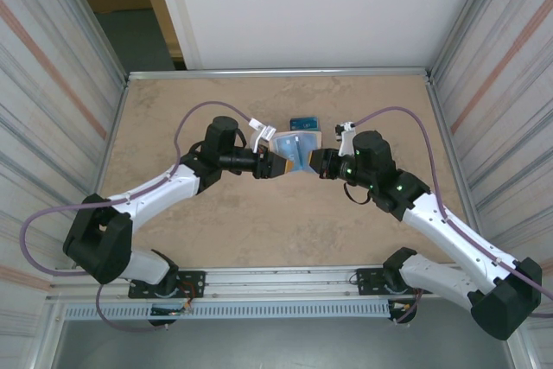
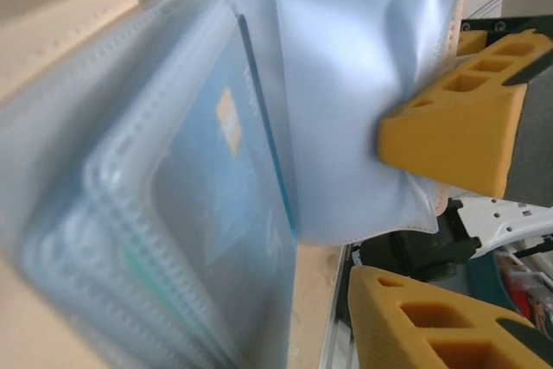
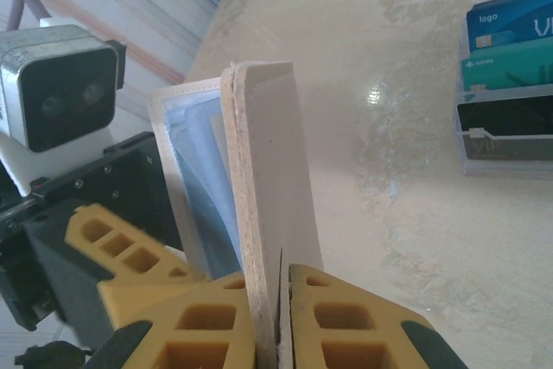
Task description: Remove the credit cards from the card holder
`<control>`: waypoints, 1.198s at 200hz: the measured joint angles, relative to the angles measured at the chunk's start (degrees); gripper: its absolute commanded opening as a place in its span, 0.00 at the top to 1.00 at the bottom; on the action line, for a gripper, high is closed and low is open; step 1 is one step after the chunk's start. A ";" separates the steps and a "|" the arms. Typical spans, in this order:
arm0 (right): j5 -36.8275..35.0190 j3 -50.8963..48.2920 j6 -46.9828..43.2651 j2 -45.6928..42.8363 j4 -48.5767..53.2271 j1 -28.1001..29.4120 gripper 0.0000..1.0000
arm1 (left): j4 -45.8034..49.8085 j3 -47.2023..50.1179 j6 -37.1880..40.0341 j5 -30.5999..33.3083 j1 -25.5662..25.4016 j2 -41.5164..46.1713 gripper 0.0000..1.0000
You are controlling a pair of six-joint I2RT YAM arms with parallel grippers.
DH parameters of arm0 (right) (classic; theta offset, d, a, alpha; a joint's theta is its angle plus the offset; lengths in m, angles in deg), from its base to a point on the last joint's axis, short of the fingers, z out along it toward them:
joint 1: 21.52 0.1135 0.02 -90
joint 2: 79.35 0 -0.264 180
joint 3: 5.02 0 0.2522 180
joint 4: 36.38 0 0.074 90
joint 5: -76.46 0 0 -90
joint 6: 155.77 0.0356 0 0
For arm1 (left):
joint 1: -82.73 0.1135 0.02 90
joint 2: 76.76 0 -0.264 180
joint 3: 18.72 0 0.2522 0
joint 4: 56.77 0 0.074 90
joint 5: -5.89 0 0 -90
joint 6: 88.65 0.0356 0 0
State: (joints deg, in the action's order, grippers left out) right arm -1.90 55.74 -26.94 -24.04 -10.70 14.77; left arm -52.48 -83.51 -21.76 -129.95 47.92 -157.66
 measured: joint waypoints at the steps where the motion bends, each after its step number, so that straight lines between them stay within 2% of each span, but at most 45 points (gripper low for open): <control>1: 0.04 0.00 0.00 0.00 0.00 -0.02 0.93 | 0.00 0.00 -0.17 0.00 0.00 0.00 0.63; 18: 0.55 0.00 0.00 -0.20 0.02 -0.35 0.88 | -0.09 0.07 -0.15 0.26 0.13 0.00 0.72; 36: 1.49 -0.02 0.17 -0.90 -0.07 -0.87 0.77 | -0.35 0.15 -0.68 0.46 0.50 0.00 0.80; 66: 3.69 -1.20 0.79 -2.62 -2.05 -2.34 0.74 | -0.74 0.42 -0.98 0.42 1.09 0.02 0.89; 91: 5.40 -2.16 1.66 -3.13 -3.82 -3.76 0.81 | -0.94 0.96 -1.01 0.37 1.22 0.11 0.93; 118: 6.45 -2.40 2.56 -3.10 -4.46 -4.22 0.91 | -1.05 1.11 -0.98 -0.04 1.40 0.31 0.93; 159: 8.02 -2.43 2.78 -2.62 -5.88 -4.46 0.92 | -1.07 1.14 -1.01 -0.20 1.75 0.42 0.93; 214: 9.33 -2.43 2.97 -1.99 -6.45 -4.59 0.76 | 0.57 1.31 -1.01 1.27 1.77 0.57 0.93; 239: 8.68 -2.43 2.80 -2.60 -5.05 -4.83 0.63 | 2.38 2.43 -1.20 2.43 1.75 0.57 0.93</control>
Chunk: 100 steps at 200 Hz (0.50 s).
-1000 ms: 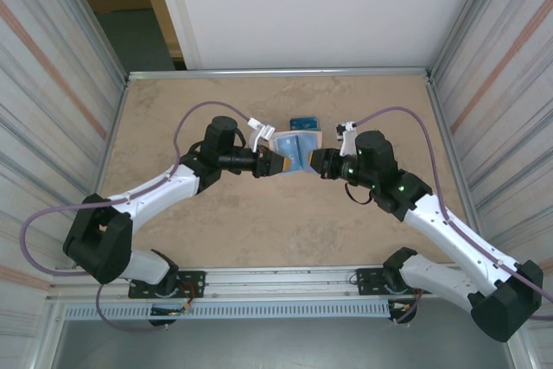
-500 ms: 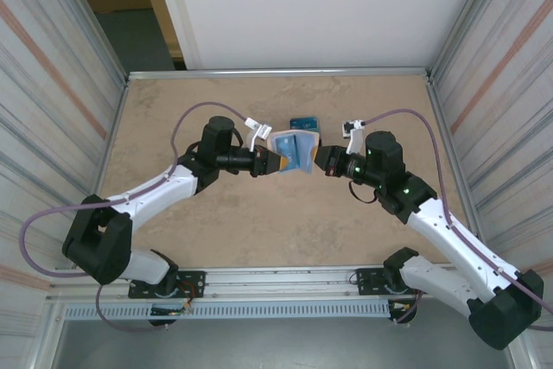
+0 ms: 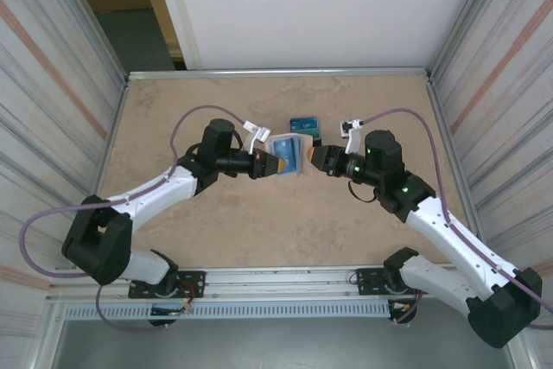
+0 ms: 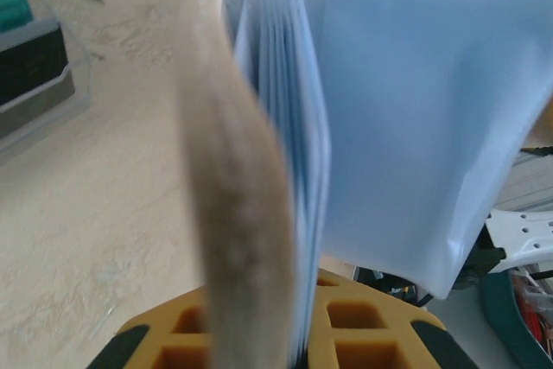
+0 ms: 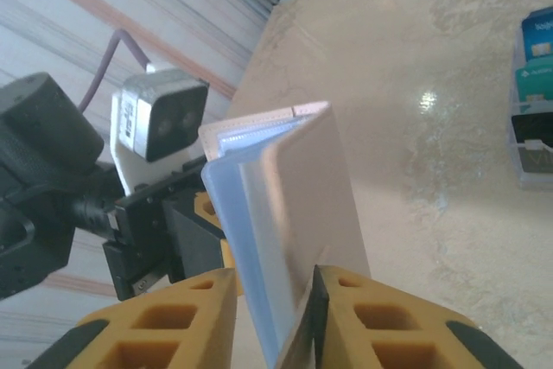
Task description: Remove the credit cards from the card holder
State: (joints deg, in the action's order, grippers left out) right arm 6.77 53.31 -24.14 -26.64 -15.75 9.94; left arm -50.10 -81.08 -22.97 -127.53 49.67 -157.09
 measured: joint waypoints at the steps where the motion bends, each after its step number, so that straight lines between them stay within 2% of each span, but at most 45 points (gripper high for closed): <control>1: -0.07 0.00 0.02 -0.07 0.07 0.00 0.62 | 0.04 0.04 0.00 0.02 0.00 0.00 0.93; 13: -1.18 0.00 -0.22 -1.14 1.29 0.00 0.53 | 1.16 0.79 0.00 0.44 0.00 0.00 0.93; 35: -4.11 0.00 -0.09 -3.93 4.07 0.00 0.49 | 3.54 1.68 -0.07 2.05 -0.72 -0.02 0.94; 70: -8.61 0.59 0.02 -5.51 9.57 0.00 0.33 | 6.01 1.86 -0.50 3.72 -3.91 -1.46 0.94; 100: -12.70 0.96 0.00 -5.14 14.60 0.20 0.28 | 8.07 1.77 -1.73 5.90 -6.67 -3.41 0.96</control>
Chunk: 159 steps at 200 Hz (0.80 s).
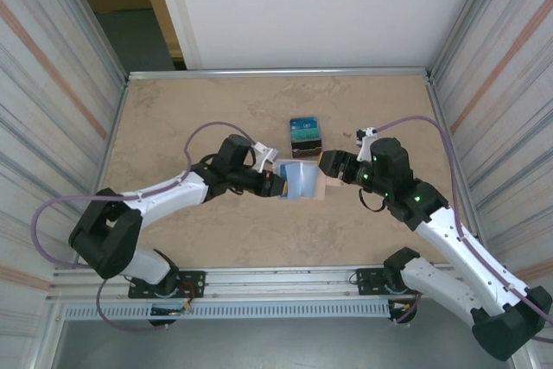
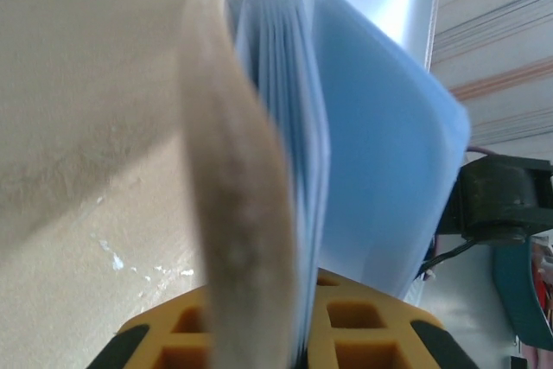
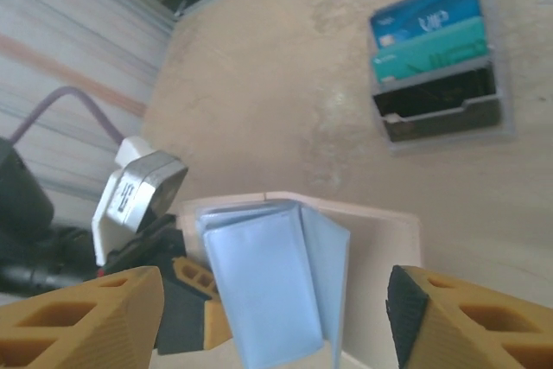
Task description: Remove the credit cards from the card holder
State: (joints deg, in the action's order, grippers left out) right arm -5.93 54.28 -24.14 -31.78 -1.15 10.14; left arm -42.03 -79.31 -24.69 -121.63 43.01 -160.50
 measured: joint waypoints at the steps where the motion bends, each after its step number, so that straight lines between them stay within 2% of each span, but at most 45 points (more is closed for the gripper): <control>1: -0.13 0.02 0.00 0.02 0.15 0.00 0.28 | 0.31 -0.09 -0.04 0.22 -0.13 -0.09 0.96; 42: -6.75 1.42 1.05 2.45 7.52 0.57 0.11 | 14.38 -8.59 -0.26 11.45 -6.01 -4.50 0.97; 52: -8.07 1.40 1.33 2.69 8.98 0.57 0.05 | 16.57 -10.60 -0.63 13.75 -7.45 -5.03 0.98; 55: -8.44 1.40 1.22 2.75 9.35 0.57 0.00 | 17.07 -11.13 -0.83 14.27 -7.85 -5.14 0.98; 128: -13.73 1.36 -0.68 4.24 12.00 -0.20 0.01 | 26.67 -17.84 -7.02 24.37 -12.11 -12.02 1.00; 159: -15.52 1.36 -1.70 5.11 12.04 -0.79 0.01 | 27.50 -18.73 -8.37 24.87 -12.31 -12.07 1.00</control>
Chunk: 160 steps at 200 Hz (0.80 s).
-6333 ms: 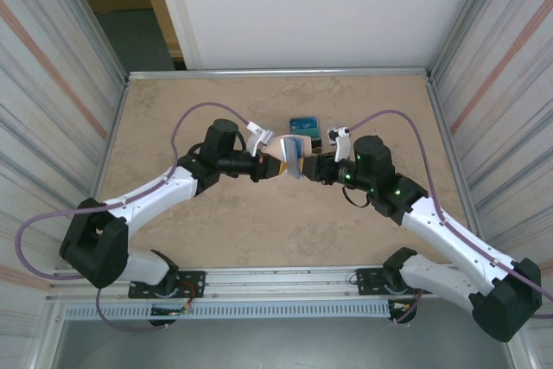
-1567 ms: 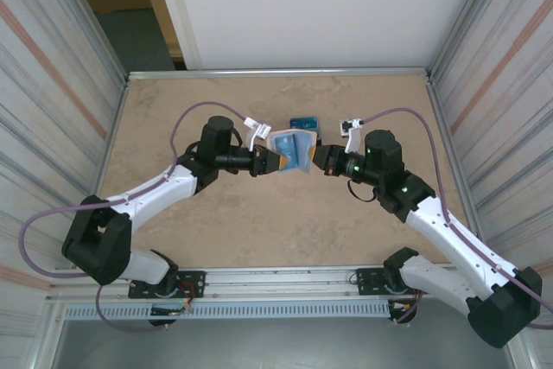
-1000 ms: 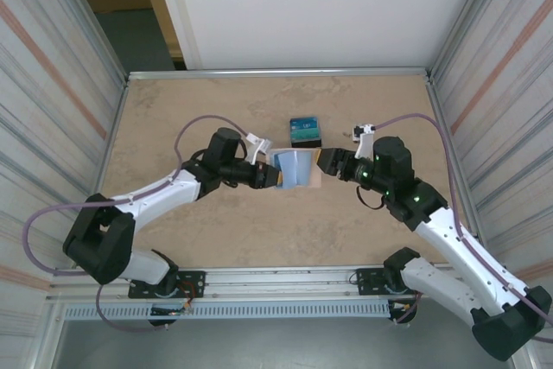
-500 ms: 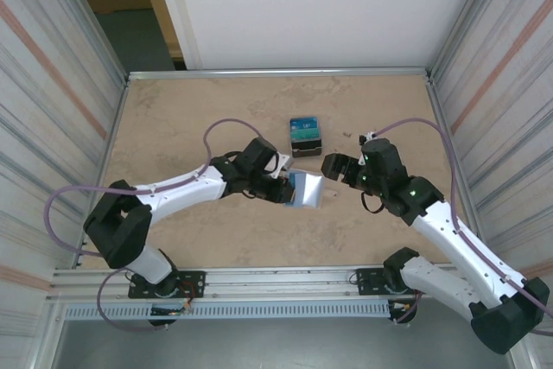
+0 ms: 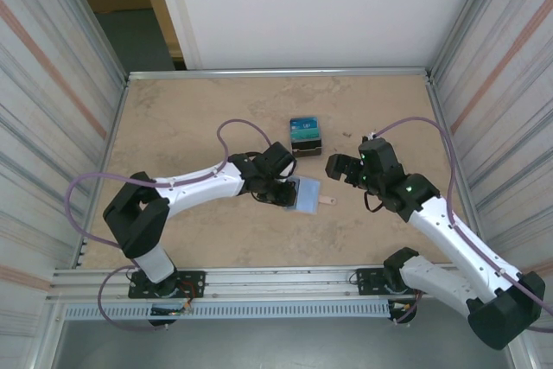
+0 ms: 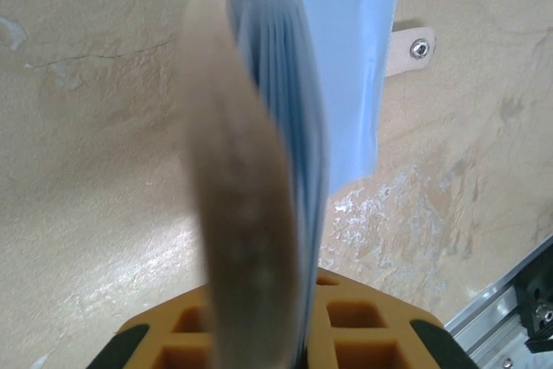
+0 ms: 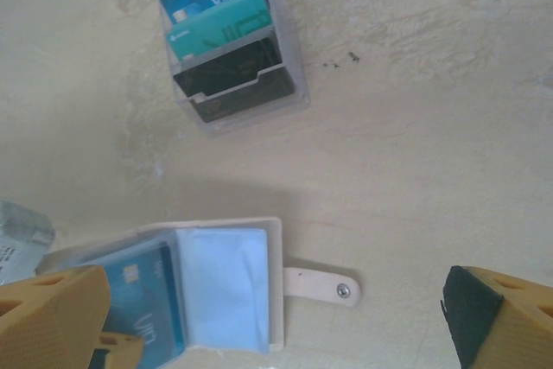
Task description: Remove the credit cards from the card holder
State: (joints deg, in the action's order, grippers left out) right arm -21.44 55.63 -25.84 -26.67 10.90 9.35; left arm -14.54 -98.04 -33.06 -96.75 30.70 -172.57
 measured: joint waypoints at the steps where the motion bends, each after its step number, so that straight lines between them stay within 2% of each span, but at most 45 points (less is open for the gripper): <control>1: 0.00 0.00 -0.02 0.02 0.00 -0.02 0.01 | -0.02 0.00 0.00 -0.04 0.02 0.00 1.00; 35: 0.85 0.31 -1.51 2.82 0.02 -1.25 0.01 | -6.38 4.39 -1.86 -7.30 2.80 0.07 0.98; 70: 6.29 0.52 -2.99 6.64 -1.57 -1.66 0.01 | -11.13 9.99 -1.84 -14.51 7.76 0.07 0.95; 103: 11.47 0.44 -2.60 8.04 -4.79 -1.66 0.06 | -16.72 13.88 -1.86 -19.63 11.50 0.11 0.93; 138: 17.09 -0.68 -0.66 10.75 -9.38 -1.66 0.12 | -22.45 16.35 -1.92 -24.24 13.16 0.11 0.90; 160: 20.41 -1.09 0.61 14.10 -12.17 -1.66 0.20 | -25.22 17.03 -1.90 -27.15 14.19 -0.24 0.87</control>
State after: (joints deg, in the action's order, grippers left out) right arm -1.03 54.54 -25.23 -12.57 -1.28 7.69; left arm -39.76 -81.02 -34.97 -123.90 44.89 -172.81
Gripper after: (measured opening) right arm 0.824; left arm 0.149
